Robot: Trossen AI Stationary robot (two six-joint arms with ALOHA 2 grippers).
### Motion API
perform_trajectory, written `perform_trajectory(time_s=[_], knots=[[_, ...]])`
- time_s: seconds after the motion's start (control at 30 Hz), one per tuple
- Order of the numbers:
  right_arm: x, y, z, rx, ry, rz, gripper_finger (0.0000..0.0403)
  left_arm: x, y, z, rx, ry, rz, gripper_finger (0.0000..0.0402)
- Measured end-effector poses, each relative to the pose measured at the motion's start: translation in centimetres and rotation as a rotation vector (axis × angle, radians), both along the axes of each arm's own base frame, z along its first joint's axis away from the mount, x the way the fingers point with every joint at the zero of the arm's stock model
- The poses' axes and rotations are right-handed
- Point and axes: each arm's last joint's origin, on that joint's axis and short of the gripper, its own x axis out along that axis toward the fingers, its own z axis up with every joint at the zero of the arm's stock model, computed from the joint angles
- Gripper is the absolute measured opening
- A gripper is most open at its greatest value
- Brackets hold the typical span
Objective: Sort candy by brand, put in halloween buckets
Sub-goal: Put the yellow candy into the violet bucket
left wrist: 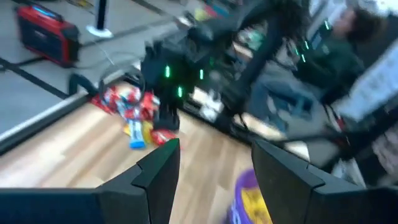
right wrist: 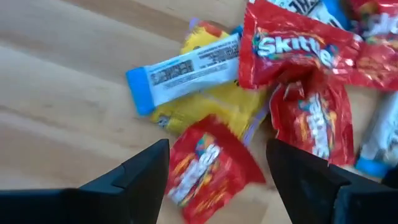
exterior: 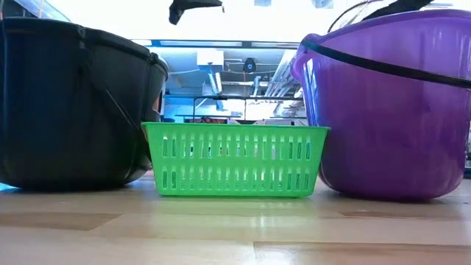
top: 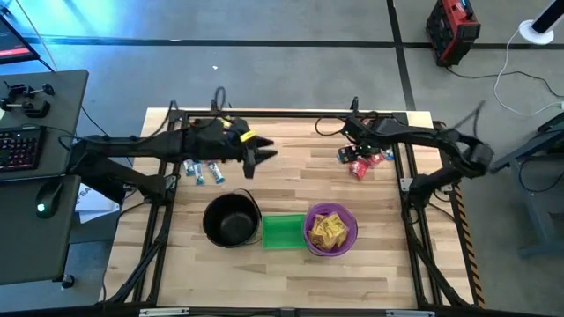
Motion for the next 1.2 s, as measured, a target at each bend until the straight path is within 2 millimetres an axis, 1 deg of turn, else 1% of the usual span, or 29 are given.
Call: perform_trajectory(time_s=[0.13, 0.3, 0.4, 0.47, 0.53, 0.57, 0.63, 0.7, 0.77, 0.8, 0.83, 0.93, 1.03, 1.1, 1.2], knots=[[0.6, -1.3, -2.0, 0.020, 0.028, 0.023, 0.0261, -0.3, 0.1, 0.2, 0.005, -0.007, 0.048, 0.0188], [1.1, -2.1, -4.0, 0.041, 0.064, 0.025, 0.0261, -0.1, 0.2, -0.2, 0.022, 0.020, 0.049, 0.0188], [1.5, -2.4, -4.6, 0.046, 0.071, 0.032, 0.0259, 0.0, 0.2, -0.4, 0.025, 0.040, 0.047, 0.0188], [1.6, -2.4, -4.9, 0.047, 0.077, 0.045, 0.0249, 0.0, 0.2, -0.5, 0.029, 0.052, 0.045, 0.0188], [1.8, -2.2, -5.0, 0.035, 0.083, 0.048, 0.0225, -0.1, 0.2, -0.7, 0.032, 0.073, 0.044, 0.0188], [1.9, -2.2, -4.9, 0.027, 0.084, 0.050, 0.0207, -0.1, 0.2, -0.7, 0.035, 0.080, 0.043, 0.0188], [2.0, -2.0, -4.7, 0.020, 0.076, 0.059, 0.0155, -0.2, 0.2, -0.6, 0.039, 0.077, 0.042, 0.0188], [2.1, -1.8, -4.2, 0.018, 0.093, 0.072, 0.0093, -0.7, 0.1, 0.2, 0.035, 0.021, 0.035, 0.0188], [2.3, -1.4, -3.4, 0.018, 0.101, 0.109, 0.0034, -1.7, 0.0, 1.7, 0.062, -0.052, 0.013, 0.0188], [2.6, -1.3, -2.5, 0.000, 0.080, 0.125, 0.0021, -2.3, 0.0, 2.6, 0.091, -0.081, 0.010, 0.0188], [3.0, -1.2, -1.5, -0.020, 0.051, 0.139, 0.0020, -3.0, -0.1, 3.3, 0.125, -0.104, 0.010, 0.0188], [3.4, -0.5, 1.7, -0.042, 0.021, 0.181, 0.0039, -5.1, -0.1, 4.8, 0.209, -0.145, 0.039, 0.0188], [4.1, 0.3, 5.7, -0.105, -0.067, 0.227, 0.0036, -6.8, 0.0, 5.7, 0.264, -0.164, 0.079, 0.0188], [4.3, 1.5, 8.2, -0.102, -0.163, 0.270, 0.0021, -7.5, 0.2, 5.9, 0.274, -0.165, 0.096, 0.0188], [5.1, 4.3, 10.8, -0.028, -0.355, 0.355, 0.0008, -7.8, 0.4, 5.6, 0.262, -0.121, 0.103, 0.0188]])
